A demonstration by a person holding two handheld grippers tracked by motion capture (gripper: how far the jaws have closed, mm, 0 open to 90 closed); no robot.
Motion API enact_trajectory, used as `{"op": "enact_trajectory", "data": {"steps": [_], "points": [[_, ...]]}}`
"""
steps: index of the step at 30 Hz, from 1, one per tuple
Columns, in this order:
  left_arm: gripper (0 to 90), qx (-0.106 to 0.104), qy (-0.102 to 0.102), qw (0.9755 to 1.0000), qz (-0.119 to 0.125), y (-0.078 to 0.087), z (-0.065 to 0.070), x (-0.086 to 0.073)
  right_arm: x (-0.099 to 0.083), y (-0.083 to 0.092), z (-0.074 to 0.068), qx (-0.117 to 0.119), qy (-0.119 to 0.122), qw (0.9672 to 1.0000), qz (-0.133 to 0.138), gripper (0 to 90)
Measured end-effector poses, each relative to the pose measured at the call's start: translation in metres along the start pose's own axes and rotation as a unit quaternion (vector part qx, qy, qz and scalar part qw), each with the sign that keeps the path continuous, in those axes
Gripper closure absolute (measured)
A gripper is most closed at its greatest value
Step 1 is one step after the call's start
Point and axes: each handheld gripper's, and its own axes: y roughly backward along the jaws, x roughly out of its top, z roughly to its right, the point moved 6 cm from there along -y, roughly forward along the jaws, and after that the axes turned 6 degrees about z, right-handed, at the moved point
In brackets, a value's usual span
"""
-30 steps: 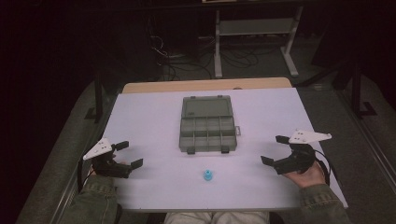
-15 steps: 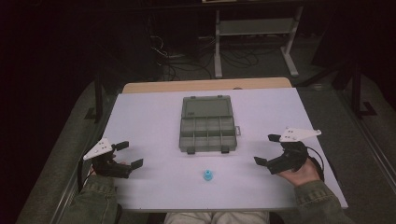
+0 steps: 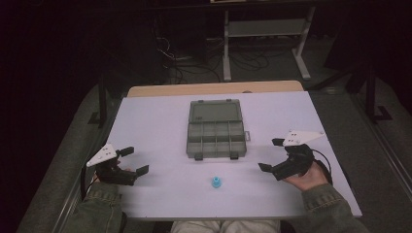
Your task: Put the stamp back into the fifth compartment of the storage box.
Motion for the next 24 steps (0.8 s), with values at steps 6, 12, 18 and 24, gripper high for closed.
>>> {"op": "enact_trajectory", "data": {"steps": [6, 12, 18, 24], "points": [[0.0, 0.000, 0.000, 1.0000, 0.000, 0.000, 0.000, 0.000, 0.004, -0.005, -0.003, 0.008, 0.007, 0.9999, -0.004, 0.0], [0.0, 0.001, -0.001, 1.0000, 0.000, 0.000, 0.000, 0.000, 0.007, -0.009, -0.006, 0.014, 0.010, 0.9998, -0.008, 0.0], [0.0, 0.000, 0.000, 1.0000, 0.000, 0.000, 0.000, 0.000, 0.011, -0.014, -0.010, 0.025, 0.016, 0.9995, -0.012, 0.0], [0.0, 0.000, 0.000, 1.0000, 0.000, 0.000, 0.000, 0.000, 0.013, -0.019, -0.013, 0.031, 0.020, 0.9992, -0.016, 0.0]]}}
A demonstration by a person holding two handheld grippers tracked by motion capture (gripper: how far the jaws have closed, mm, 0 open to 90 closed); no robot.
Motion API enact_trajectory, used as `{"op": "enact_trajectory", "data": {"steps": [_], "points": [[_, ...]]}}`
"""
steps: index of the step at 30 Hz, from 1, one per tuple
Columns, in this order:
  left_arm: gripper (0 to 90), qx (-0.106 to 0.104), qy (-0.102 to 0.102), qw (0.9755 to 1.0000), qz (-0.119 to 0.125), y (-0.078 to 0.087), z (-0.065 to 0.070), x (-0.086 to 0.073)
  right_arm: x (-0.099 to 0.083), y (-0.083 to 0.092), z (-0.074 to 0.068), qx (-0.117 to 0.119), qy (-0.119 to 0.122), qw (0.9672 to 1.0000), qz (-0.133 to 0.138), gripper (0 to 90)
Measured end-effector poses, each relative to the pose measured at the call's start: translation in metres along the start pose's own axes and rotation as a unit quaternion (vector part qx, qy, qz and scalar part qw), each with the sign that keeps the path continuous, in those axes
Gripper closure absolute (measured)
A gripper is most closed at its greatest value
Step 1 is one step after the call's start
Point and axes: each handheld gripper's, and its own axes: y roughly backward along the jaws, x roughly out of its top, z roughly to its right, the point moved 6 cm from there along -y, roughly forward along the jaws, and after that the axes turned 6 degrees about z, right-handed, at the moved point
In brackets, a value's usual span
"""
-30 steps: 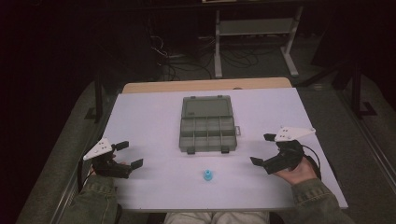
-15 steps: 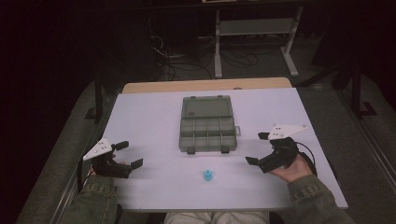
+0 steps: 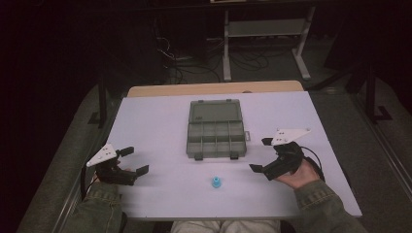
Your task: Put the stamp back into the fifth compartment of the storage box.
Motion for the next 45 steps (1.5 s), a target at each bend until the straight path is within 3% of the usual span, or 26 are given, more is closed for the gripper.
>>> {"op": "enact_trajectory", "data": {"steps": [32, 39, 45], "points": [[0.0, -0.001, 0.000, 1.0000, -0.001, 0.000, 0.000, 0.000, 0.011, -0.039, -0.019, 0.047, 0.019, 0.9982, -0.031, 0.0], [0.0, -0.001, 0.000, 1.0000, -0.001, 0.000, 0.000, 0.000, 0.012, -0.048, -0.023, 0.055, 0.037, 0.9968, -0.045, 0.0], [0.0, -0.001, 0.000, 1.0000, 0.000, 0.000, 0.000, 0.000, 0.015, -0.054, -0.027, 0.063, 0.038, 0.9960, -0.051, 0.0]]}}
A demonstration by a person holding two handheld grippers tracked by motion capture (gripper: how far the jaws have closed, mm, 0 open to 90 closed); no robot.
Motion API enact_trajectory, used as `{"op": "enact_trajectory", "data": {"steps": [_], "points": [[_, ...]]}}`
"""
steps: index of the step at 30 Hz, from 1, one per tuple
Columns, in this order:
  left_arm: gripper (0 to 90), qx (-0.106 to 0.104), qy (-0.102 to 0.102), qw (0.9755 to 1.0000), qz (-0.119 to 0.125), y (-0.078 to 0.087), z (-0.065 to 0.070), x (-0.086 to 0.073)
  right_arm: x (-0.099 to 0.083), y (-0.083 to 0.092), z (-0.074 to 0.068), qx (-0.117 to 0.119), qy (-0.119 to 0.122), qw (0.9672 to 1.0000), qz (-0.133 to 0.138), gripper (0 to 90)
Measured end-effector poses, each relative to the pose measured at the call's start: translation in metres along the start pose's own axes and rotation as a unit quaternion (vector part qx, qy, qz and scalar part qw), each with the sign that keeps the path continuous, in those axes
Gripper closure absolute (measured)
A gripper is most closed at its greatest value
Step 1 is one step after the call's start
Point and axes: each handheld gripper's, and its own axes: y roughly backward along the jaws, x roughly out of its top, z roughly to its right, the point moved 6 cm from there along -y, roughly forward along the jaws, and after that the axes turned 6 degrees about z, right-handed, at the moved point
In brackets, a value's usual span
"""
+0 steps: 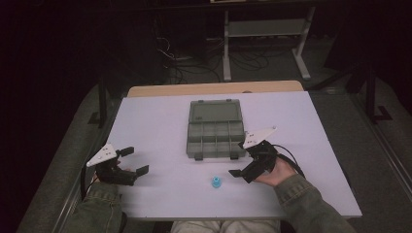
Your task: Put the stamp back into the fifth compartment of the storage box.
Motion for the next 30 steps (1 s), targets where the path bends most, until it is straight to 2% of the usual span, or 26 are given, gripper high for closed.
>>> {"op": "enact_trajectory", "data": {"steps": [30], "points": [[0.0, 0.000, 0.001, 1.0000, 0.000, 0.000, 0.000, 0.000, 0.003, -0.033, -0.019, 0.049, 0.016, 0.9980, -0.036, 0.0]]}}
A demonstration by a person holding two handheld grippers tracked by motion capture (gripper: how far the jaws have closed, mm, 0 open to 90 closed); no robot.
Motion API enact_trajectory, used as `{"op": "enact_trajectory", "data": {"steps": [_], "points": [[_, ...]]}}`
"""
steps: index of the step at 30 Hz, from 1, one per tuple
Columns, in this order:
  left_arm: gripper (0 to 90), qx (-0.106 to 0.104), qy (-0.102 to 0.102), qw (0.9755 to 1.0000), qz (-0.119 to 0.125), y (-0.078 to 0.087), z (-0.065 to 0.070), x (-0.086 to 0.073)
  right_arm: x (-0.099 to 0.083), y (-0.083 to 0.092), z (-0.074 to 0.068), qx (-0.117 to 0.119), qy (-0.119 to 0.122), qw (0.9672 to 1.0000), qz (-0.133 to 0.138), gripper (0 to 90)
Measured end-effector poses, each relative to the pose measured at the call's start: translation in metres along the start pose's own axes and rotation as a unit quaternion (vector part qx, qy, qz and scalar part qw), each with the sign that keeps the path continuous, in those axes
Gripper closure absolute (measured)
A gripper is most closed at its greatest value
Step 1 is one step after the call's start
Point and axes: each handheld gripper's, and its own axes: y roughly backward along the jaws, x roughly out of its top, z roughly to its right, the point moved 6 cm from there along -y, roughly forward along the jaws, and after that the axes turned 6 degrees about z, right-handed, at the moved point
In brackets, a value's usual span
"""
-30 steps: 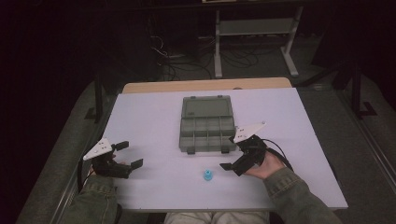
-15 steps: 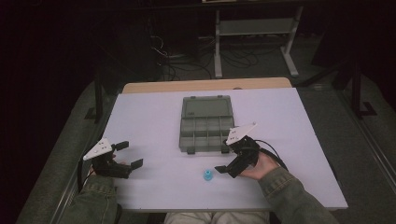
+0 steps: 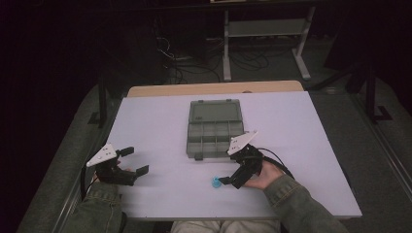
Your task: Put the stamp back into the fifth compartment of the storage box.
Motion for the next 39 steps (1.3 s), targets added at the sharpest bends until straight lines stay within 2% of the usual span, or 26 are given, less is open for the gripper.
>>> {"op": "enact_trajectory", "data": {"steps": [10, 18, 24, 30, 36, 39], "points": [[0.0, -0.001, -0.001, 1.0000, -0.001, 0.000, 0.000, 0.000, -0.001, -0.010, -0.003, 0.010, 0.001, 0.9999, -0.012, 0.0], [0.0, -0.001, -0.001, 1.0000, 0.001, 0.000, 0.000, 0.000, -0.003, -0.019, -0.007, 0.016, 0.003, 0.9993, -0.033, 0.0], [0.0, -0.001, -0.002, 1.0000, 0.001, 0.001, 0.000, 0.000, -0.001, -0.023, -0.010, 0.022, 0.006, 0.9991, -0.036, 3.7], [0.0, -0.001, -0.003, 1.0000, 0.002, 0.001, 0.000, 0.001, -0.004, -0.028, -0.012, 0.025, 0.015, 0.9981, -0.055, 7.4], [0.0, -0.001, -0.001, 1.0000, 0.000, 0.000, 0.000, 0.000, -0.006, -0.031, -0.014, 0.040, 0.009, 0.9973, -0.062, 12.9], [0.0, -0.001, -0.001, 1.0000, 0.000, 0.000, 0.000, 0.000, -0.007, -0.032, -0.014, 0.035, 0.010, 0.9970, -0.068, 13.4]]}}
